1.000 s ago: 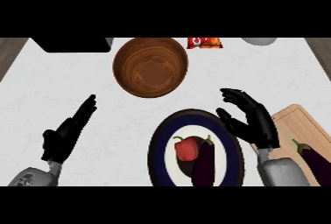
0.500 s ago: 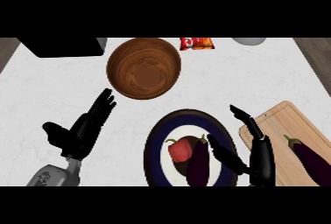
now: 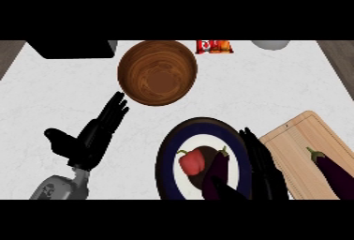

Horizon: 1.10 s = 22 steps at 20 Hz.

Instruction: Pick the bell pepper from the plate and place it in the bowl

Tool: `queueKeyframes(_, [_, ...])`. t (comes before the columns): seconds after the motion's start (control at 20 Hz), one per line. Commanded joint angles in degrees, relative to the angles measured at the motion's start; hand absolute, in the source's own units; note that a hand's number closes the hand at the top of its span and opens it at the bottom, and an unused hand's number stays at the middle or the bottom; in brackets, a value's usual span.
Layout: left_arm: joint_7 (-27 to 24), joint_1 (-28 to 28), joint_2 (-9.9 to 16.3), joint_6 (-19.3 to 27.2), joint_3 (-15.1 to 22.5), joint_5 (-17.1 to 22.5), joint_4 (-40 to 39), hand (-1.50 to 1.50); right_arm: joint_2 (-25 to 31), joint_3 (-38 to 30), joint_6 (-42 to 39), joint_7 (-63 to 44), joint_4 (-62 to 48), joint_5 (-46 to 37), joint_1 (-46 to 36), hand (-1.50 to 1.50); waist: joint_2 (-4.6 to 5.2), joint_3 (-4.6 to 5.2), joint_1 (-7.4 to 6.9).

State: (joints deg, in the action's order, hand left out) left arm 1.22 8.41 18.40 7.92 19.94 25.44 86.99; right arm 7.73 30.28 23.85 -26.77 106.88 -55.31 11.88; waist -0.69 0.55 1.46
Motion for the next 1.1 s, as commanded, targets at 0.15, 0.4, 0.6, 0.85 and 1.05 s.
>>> queueKeyframes(0.15, [2.1,1.3,-1.0,0.4,0.7,-0.2,-0.1,0.0,-6.3,5.2,-24.1,-25.9,8.1,-12.4,-4.5,-1.5,0.59,-0.11,-1.31])
queueKeyframes(0.4, [3.1,2.1,-1.0,0.2,0.7,-0.7,1.2,0.0,-7.6,9.1,-33.4,-46.7,9.0,-6.3,-16.1,-1.5,0.84,-0.39,-2.71])
queueKeyframes(0.6, [2.3,2.5,-2.4,0.5,0.8,-1.4,-0.2,0.0,-7.7,6.6,-37.4,-53.2,7.3,-0.9,-19.4,-1.5,0.9,-0.41,-2.23])
queueKeyframes(0.85, [2.4,0.7,-1.1,-0.8,0.1,-1.0,1.0,0.0,-7.7,6.5,-35.8,-57.4,3.3,1.9,-20.6,-1.5,0.78,-0.43,-2.27])
queueKeyframes(1.05, [2.5,0.5,-1.2,-0.7,-0.5,-1.0,2.1,0.0,-7.7,5.0,-36.3,-57.8,-1.4,4.8,-22.2,-1.5,0.77,-0.45,-2.49])
